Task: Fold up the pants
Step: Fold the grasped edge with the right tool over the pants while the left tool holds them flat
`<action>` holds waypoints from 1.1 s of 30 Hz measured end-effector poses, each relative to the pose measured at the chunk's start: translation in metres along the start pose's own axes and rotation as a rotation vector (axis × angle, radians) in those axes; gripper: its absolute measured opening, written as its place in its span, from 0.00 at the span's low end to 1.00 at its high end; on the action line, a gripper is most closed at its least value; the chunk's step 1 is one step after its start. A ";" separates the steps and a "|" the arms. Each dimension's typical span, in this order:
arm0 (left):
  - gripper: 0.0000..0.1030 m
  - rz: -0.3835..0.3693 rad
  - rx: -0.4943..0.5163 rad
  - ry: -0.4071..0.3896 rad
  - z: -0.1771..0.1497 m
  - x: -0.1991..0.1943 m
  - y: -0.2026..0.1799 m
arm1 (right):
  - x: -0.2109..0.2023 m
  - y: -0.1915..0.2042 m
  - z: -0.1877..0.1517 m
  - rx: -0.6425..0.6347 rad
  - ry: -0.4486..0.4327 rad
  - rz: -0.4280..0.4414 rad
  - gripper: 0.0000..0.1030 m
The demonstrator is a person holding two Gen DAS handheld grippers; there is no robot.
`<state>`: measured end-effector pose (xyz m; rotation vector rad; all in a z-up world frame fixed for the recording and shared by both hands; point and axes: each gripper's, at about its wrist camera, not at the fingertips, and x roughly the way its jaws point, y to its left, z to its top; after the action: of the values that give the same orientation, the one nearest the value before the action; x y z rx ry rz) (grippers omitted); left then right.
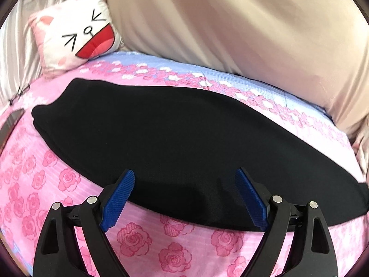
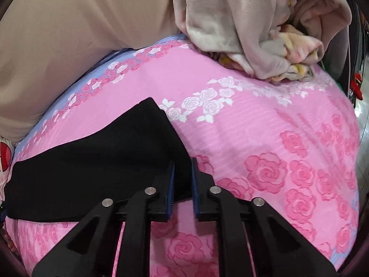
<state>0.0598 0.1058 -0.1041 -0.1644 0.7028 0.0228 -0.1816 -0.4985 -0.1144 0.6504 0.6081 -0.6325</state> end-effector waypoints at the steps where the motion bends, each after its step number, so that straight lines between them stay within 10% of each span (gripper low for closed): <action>1: 0.84 0.004 0.009 0.018 -0.001 0.005 -0.001 | -0.002 0.004 0.001 -0.022 0.008 -0.006 0.32; 4: 0.84 -0.019 -0.009 0.063 -0.001 0.013 0.001 | -0.015 0.000 0.000 0.006 -0.041 -0.038 0.63; 9: 0.84 -0.061 -0.065 0.090 -0.001 0.021 0.011 | 0.002 -0.008 -0.005 0.051 0.017 0.037 0.64; 15: 0.84 -0.055 -0.058 0.087 -0.002 0.021 0.007 | 0.010 -0.005 0.000 0.125 0.041 0.125 0.22; 25: 0.84 -0.097 -0.096 0.084 -0.002 0.021 0.014 | -0.025 0.049 0.020 0.200 -0.024 0.407 0.20; 33: 0.84 -0.208 -0.193 0.052 -0.005 0.016 0.033 | -0.056 0.199 0.045 0.014 -0.018 0.655 0.20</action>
<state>0.0666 0.1372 -0.1227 -0.4233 0.7321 -0.1133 -0.0664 -0.3866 0.0233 0.8035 0.3397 -0.0304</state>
